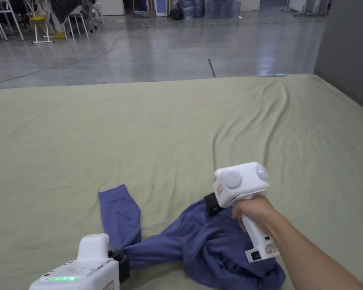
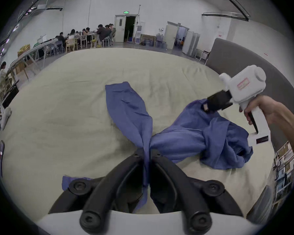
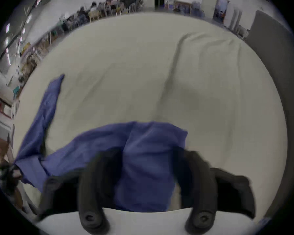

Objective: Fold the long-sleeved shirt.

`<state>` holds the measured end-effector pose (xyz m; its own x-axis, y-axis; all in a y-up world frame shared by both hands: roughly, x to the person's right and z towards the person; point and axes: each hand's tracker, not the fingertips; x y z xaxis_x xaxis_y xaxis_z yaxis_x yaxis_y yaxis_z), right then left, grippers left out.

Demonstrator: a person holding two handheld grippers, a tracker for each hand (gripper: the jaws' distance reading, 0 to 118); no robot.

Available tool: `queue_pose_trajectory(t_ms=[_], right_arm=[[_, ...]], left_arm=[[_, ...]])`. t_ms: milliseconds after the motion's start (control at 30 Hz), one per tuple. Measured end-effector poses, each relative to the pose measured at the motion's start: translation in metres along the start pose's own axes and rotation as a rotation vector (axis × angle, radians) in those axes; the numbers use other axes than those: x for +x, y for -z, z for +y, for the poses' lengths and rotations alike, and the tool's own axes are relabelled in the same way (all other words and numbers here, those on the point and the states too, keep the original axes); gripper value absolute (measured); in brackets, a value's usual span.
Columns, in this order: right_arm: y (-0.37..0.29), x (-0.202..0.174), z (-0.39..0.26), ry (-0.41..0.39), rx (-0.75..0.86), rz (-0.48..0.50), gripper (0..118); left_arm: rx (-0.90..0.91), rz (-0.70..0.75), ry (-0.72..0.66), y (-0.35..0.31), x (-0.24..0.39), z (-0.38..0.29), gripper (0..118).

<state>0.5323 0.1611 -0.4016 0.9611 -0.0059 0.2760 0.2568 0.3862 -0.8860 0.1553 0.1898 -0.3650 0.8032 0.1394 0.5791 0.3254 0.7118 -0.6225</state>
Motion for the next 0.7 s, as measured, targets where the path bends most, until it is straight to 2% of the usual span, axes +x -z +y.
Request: queue_pose_trajectory(t_ms=[33, 67, 100, 133, 167, 200, 300, 367, 500, 633, 700], right_arm=[[0.001, -0.005, -0.004, -0.034, 0.009, 0.002, 57], [-0.007, -0.009, -0.005, -0.05, 0.083, -0.024, 49], [-0.014, -0.01, -0.005, -0.03, 0.067, 0.014, 30], [-0.02, -0.011, -0.006, -0.023, 0.074, 0.019, 16], [-0.03, -0.01, -0.007, -0.017, 0.119, -0.03, 16], [-0.043, -0.007, -0.008, -0.008, 0.17, -0.032, 16], [-0.098, 0.015, -0.007, 0.102, 0.309, 0.063, 16], [-0.143, 0.029, -0.006, 0.135, 0.412, 0.099, 16], [-0.228, 0.04, 0.012, 0.094, 0.569, 0.125, 16], [-0.311, 0.03, 0.048, 0.037, 0.719, 0.05, 16], [-0.343, 0.029, 0.071, 0.042, 0.786, 0.024, 16]], left_arm=[[-0.001, -0.001, -0.002, 0.002, -0.001, 0.001, 2], [0.001, -0.001, -0.003, 0.002, -0.001, 0.002, 2], [0.001, 0.001, 0.002, 0.002, -0.001, 0.005, 2], [0.002, 0.003, 0.01, 0.002, 0.0, 0.007, 2], [0.008, 0.008, 0.015, 0.001, -0.003, 0.011, 2], [0.021, 0.003, 0.023, -0.001, -0.005, 0.015, 2], [0.119, -0.007, 0.005, -0.022, -0.012, 0.037, 2], [0.182, -0.02, -0.03, -0.038, -0.019, 0.06, 2], [0.325, -0.039, -0.036, -0.073, -0.023, 0.127, 2], [0.472, -0.025, 0.039, -0.115, 0.001, 0.221, 2], [0.503, -0.01, 0.037, -0.127, 0.008, 0.268, 2]])
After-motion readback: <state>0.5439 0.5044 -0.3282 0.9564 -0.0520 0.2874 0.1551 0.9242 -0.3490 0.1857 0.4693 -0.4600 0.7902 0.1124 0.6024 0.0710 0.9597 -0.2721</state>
